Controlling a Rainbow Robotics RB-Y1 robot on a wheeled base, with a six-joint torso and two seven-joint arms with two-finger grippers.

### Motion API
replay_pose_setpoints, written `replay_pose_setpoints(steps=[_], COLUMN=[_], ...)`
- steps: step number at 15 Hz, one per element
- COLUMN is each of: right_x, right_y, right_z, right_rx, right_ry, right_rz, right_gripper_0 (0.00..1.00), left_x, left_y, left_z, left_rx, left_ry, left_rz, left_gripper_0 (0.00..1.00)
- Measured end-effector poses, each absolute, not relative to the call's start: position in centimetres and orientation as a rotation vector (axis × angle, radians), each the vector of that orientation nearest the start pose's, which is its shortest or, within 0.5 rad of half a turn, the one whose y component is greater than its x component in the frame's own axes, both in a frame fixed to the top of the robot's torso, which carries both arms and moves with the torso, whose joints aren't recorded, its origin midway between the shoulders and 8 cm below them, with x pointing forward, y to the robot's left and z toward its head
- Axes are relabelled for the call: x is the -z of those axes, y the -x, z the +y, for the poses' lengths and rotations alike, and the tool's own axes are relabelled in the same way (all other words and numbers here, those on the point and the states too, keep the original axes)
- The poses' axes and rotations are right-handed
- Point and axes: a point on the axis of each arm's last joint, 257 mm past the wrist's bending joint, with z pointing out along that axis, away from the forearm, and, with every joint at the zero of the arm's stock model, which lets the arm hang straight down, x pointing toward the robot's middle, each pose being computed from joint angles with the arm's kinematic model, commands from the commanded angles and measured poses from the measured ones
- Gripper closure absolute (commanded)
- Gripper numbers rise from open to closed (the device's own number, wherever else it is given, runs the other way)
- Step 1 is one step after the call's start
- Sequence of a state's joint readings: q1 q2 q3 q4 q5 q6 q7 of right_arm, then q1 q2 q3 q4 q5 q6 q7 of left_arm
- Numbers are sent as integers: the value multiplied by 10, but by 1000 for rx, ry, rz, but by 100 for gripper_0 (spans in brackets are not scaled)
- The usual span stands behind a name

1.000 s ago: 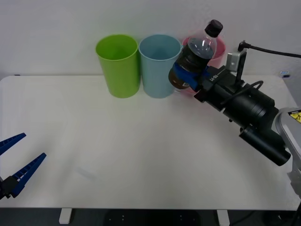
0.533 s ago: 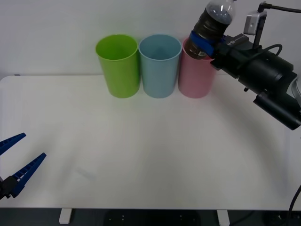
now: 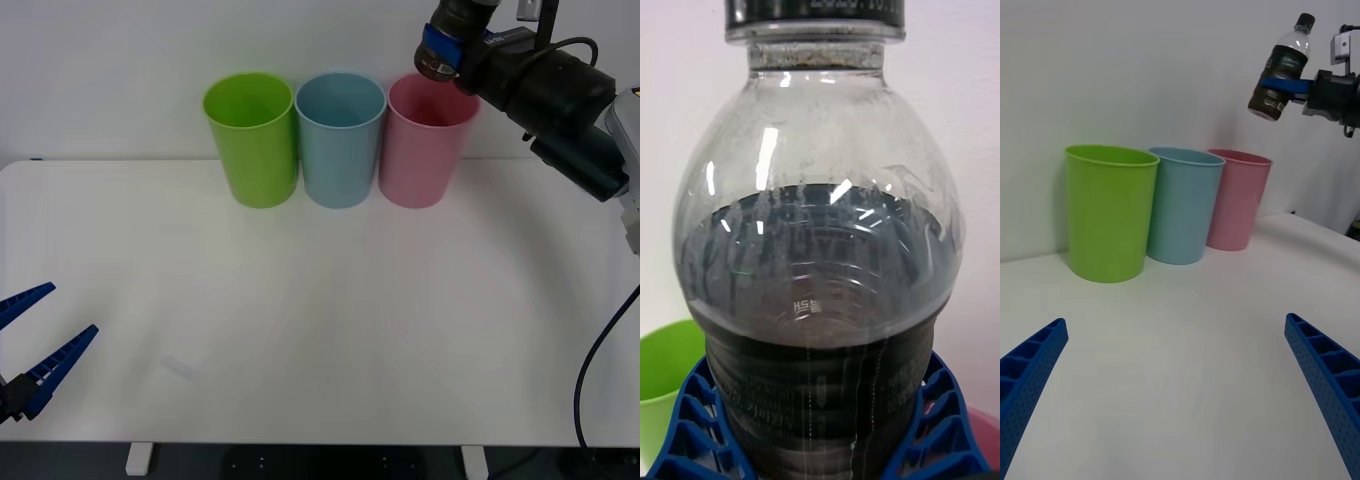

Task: Grasp the object on the table and drop it into the matching bin: aluminum can to the light blue bin, PET bottle to the pink bin.

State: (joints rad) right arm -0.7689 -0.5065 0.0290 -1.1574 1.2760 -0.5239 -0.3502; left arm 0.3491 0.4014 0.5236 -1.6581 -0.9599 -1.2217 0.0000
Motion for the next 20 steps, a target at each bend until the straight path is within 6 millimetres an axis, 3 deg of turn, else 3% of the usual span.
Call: replay_pose_setpoints(steps=[11,15,16,17,18,20], right_x=[-17,-15,-15,-14,-14,-15], right_y=[-716,-719,-719,-719,-719,-719], right_z=[-186,-186,-186,-185,-185,-184], right_rx=[-276,-257,-256,-254,-249,-239], right_ry=[335,321,322,325,329,339], right_rz=[1372,1374,1374,1374,1373,1369], right_gripper_0=[97,96,89,19,0,0], left_x=[169,169,169,169,169,169], left_y=[-342,-342,-342,-342,-342,-342], left_z=[330,330,330,330,330,330], left_rx=[567,567,567,567,567,567], left_ry=[-465,-465,-465,-465,-465,-465], left_rz=[1441,1441,1441,1441,1441,1441], left_gripper_0=[0,0,0,0,0,0])
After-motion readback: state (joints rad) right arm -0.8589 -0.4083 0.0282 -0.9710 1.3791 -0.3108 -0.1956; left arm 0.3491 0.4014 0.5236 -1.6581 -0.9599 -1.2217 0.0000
